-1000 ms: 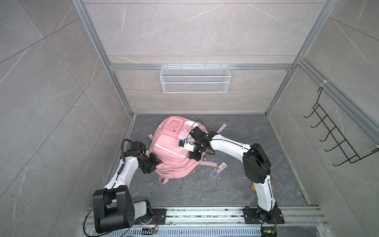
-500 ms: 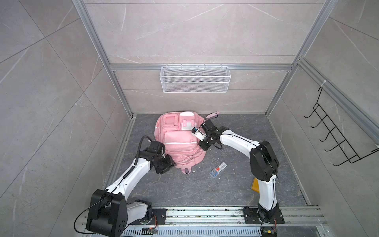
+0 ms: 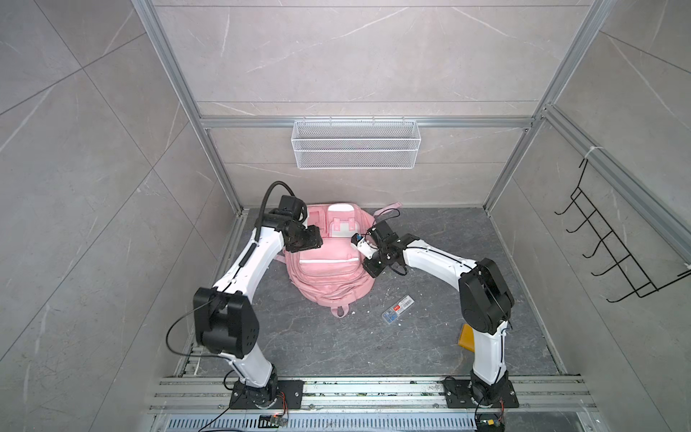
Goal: Pack the student bag
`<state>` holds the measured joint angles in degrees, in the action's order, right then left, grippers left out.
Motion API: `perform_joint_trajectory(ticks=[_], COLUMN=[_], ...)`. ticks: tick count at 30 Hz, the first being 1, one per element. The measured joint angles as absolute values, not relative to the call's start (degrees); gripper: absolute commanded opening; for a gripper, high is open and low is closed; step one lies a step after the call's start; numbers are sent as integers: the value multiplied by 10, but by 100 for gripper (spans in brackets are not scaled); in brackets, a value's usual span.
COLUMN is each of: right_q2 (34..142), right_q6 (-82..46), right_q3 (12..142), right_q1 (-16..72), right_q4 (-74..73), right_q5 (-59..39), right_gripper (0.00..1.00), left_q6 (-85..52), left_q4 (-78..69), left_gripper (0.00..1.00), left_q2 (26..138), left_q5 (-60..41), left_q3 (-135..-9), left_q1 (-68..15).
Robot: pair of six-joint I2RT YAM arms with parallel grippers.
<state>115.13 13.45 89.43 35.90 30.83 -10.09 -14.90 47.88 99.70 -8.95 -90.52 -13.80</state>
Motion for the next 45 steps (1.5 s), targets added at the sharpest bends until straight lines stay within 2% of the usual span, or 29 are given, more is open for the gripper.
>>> perform_joint_trajectory(ticks=[5, 13, 23, 31, 34, 36, 38, 42, 45], right_q2=[1142, 1110, 1109, 1108, 1094, 1077, 1059, 1030, 1018], right_q6=[126, 122, 105, 87, 87, 90, 99, 126, 138], right_q3=[880, 827, 817, 813, 773, 742, 715, 677, 661], right_q1=[359, 360, 361, 360, 359, 359, 360, 369, 380], right_q4=[302, 289, 292, 299, 279, 267, 262, 258, 255], right_q5=[-101, -94, -90, -85, -83, -83, -83, -69, -66], right_gripper=[0, 0, 0, 0, 0, 0, 0, 0, 0], left_q6=[-128, -134, -178, -258, -308, -347, -388, -435, -452], left_q4=[503, 503, 396, 298, 260, 228, 201, 171, 171], left_gripper=[60, 60, 60, 51, 47, 42, 25, 0, 0], left_q2=[1050, 1041, 983, 893, 852, 829, 813, 794, 783], left_q5=[-58, -30, -114, -162, -180, -194, -204, -217, -216], left_q3=[-919, -852, -703, -558, -497, -455, -422, -398, -397], left_q1=[-125, -74, -79, -91, -105, -116, -133, -152, -154])
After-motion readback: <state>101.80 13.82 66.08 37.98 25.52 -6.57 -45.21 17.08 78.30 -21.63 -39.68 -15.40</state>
